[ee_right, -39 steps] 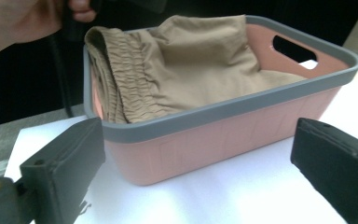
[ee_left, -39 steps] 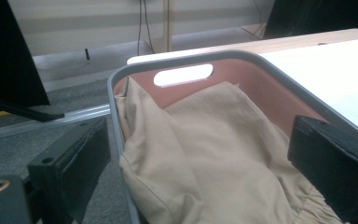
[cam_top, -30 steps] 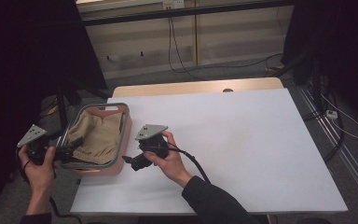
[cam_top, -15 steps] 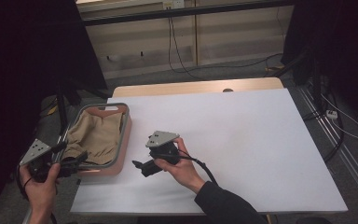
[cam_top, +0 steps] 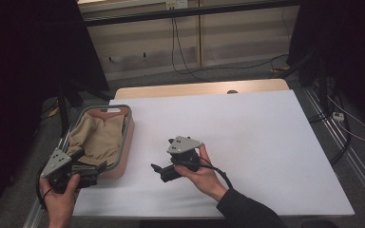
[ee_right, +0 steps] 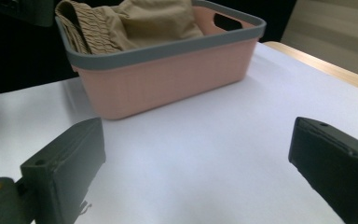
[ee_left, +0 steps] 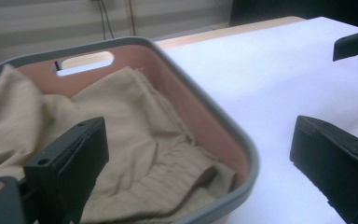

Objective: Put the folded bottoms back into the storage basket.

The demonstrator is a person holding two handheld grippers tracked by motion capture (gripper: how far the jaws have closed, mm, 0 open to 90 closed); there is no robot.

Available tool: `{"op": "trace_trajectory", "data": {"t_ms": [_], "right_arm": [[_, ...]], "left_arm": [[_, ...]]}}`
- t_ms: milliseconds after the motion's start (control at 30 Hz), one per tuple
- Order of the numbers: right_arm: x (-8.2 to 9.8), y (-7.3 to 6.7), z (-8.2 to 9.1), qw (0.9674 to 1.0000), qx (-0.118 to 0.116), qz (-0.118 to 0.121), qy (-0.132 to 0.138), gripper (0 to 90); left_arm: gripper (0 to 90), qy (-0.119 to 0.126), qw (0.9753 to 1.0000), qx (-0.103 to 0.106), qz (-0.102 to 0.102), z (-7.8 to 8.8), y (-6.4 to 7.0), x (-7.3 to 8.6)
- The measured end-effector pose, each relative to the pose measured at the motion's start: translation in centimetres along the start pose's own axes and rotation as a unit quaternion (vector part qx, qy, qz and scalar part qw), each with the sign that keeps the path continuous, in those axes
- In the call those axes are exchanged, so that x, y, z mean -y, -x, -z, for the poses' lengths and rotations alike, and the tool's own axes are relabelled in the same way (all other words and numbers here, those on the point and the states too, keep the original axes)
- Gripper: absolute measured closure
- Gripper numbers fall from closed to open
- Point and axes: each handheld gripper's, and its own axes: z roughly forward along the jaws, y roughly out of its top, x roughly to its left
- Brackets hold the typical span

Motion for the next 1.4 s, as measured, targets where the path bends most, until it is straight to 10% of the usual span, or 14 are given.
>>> {"op": "trace_trajectory", "data": {"t_ms": [867,1400], "right_arm": [[3.1,2.6,6.1,0.9975,0.070,-0.001,-0.005,3.4],[5.3,4.3,9.6,0.9941,0.107,-0.020,-0.006,3.4]], "left_arm": [[4.4,-0.042,0.9942,0.081,-0.057,-6.3,6.9,-1.5],[4.6,-0.040,0.9916,0.114,-0.047,-9.3,9.4,0.5]]}}
